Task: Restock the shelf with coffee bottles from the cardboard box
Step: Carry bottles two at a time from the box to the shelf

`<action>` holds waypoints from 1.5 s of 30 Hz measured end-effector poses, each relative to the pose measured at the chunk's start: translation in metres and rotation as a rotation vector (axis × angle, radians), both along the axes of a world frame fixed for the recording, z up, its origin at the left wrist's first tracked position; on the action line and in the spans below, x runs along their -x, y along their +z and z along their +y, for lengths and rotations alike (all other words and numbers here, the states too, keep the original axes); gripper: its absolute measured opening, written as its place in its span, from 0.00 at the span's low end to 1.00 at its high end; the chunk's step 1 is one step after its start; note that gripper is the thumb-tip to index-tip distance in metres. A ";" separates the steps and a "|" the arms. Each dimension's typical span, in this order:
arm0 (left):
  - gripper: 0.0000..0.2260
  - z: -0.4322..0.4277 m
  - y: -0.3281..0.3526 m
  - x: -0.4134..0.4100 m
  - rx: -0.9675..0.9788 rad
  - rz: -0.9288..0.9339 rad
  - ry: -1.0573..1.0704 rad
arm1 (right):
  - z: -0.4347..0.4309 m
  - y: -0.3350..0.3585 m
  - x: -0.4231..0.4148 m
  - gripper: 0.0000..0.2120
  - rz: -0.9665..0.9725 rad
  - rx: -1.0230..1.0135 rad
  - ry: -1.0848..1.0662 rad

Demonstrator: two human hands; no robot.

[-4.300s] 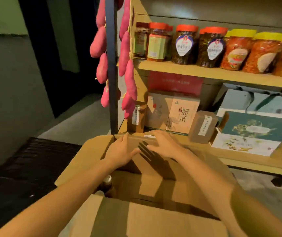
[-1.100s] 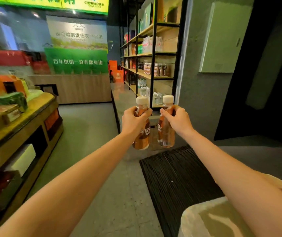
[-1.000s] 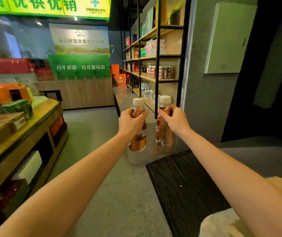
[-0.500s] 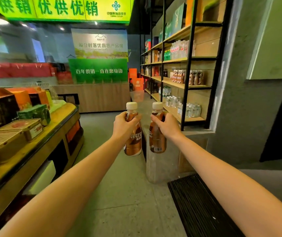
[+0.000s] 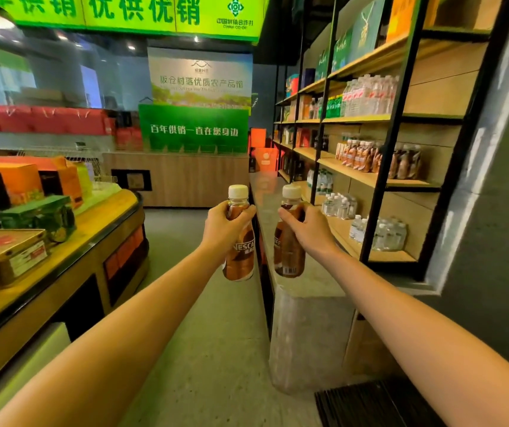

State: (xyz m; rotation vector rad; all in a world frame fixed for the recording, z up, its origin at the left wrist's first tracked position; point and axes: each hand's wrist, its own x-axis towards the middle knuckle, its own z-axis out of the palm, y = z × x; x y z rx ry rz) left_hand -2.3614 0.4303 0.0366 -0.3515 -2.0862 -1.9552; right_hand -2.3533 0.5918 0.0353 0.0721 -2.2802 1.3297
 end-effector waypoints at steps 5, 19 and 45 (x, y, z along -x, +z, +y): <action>0.05 0.021 -0.007 0.112 -0.002 -0.010 -0.047 | 0.022 -0.011 0.107 0.15 0.000 -0.019 -0.023; 0.03 0.104 0.008 0.473 0.042 -0.014 -0.302 | 0.100 -0.009 0.435 0.13 0.013 0.051 -0.261; 0.04 0.479 0.032 0.872 0.001 0.133 -0.991 | 0.399 0.030 0.765 0.13 0.113 -0.084 -0.775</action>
